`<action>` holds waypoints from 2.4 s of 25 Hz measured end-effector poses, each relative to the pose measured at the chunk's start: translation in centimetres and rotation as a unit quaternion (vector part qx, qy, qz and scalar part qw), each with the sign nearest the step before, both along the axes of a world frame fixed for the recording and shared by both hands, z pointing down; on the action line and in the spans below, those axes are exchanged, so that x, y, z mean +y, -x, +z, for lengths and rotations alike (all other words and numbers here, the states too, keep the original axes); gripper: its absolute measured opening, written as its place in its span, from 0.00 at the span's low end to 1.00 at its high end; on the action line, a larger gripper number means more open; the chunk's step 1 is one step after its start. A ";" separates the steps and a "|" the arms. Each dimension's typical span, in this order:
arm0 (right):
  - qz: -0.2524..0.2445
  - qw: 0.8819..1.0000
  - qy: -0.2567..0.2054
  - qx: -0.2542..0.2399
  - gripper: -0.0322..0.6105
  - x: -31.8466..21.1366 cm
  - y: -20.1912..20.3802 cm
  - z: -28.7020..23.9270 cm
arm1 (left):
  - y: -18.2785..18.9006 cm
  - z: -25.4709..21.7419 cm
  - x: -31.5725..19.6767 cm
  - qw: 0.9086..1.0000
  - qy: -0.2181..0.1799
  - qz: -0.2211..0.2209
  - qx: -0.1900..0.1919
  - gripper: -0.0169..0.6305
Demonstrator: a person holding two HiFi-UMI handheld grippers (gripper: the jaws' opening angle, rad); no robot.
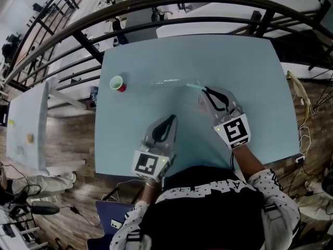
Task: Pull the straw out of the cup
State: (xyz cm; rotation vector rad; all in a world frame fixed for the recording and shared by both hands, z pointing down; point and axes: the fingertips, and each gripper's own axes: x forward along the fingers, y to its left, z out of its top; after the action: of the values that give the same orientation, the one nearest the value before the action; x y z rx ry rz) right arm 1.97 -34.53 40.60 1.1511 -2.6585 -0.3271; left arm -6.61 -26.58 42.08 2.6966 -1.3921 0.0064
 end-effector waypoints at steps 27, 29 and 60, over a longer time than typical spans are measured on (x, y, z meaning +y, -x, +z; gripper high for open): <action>-0.006 1.000 -0.011 -0.028 0.08 4.0 -0.7 -3.1 | -0.5 -1.3 2.5 1.000 -0.020 0.004 -0.017 0.01; -0.006 0.999 -0.012 -0.029 0.08 4.3 -0.8 -3.2 | -0.5 -1.4 2.6 1.000 -0.020 0.004 -0.018 0.01; 0.009 0.999 -0.011 -0.035 0.08 4.4 -2.9 -3.2 | -2.2 -2.0 2.3 1.000 -0.011 0.011 -0.011 0.01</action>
State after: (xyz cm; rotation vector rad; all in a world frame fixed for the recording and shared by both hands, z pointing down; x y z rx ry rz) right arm 4.83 -30.17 37.35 1.2140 -2.7092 -0.3189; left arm -4.42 -24.31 40.11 2.7372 -1.3771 0.0218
